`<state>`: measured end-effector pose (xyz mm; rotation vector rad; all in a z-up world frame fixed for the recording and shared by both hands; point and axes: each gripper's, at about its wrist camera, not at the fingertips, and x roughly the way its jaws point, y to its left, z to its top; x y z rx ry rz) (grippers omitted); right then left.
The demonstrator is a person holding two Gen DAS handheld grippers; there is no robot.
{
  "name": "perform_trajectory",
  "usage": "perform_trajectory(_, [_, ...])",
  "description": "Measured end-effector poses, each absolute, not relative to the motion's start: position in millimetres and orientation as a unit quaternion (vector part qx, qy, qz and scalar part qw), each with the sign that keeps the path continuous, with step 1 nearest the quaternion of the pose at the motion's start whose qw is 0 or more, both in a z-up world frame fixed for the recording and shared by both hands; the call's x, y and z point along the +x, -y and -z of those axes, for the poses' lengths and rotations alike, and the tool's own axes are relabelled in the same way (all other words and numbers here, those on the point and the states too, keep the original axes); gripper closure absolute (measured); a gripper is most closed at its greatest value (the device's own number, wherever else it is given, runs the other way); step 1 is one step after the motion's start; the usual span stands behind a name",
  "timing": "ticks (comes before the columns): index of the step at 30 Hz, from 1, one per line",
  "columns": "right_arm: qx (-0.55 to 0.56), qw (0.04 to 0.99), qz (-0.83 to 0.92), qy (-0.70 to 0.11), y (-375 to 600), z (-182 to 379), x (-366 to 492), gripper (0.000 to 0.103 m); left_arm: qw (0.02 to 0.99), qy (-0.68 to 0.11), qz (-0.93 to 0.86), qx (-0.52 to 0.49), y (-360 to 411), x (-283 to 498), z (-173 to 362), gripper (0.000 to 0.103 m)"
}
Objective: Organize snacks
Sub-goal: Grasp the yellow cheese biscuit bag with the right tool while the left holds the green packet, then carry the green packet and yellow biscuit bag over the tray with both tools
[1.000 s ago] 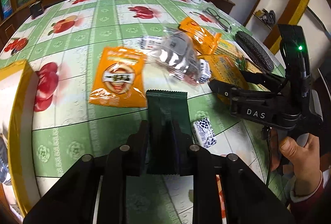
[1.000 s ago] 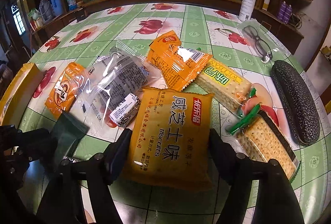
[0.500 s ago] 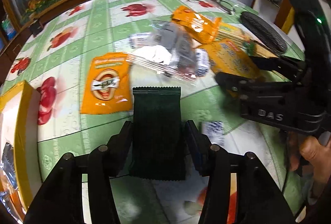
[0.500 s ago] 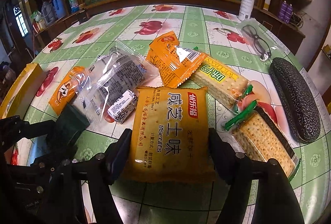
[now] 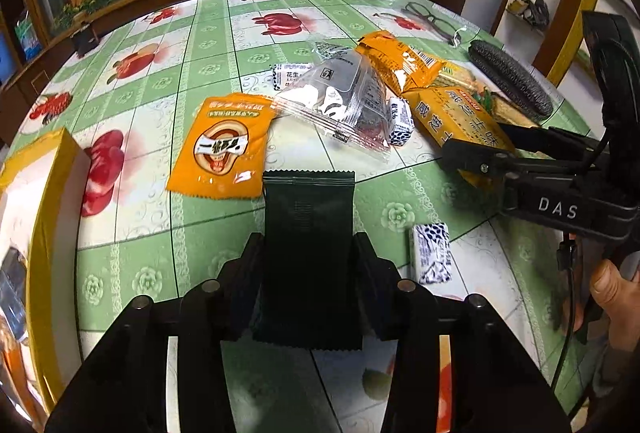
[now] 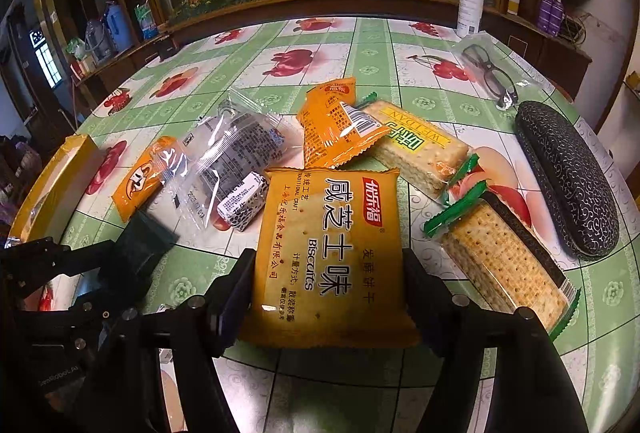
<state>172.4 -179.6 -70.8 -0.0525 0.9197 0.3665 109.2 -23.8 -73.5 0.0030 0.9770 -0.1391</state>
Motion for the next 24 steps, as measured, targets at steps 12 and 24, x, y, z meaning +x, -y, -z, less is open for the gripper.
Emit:
perform_trajectory(12, [0.001,0.884,-0.22,-0.413,178.2,38.3,138.8,0.032,0.901,-0.43,0.036,-0.046,-4.4,70.7,41.9,0.061])
perform_trajectory(24, [-0.002,0.864,-0.315,-0.393,122.1,13.6,100.6,0.032,0.919,-0.384,-0.071,-0.054,-61.4,19.5,12.0,0.061])
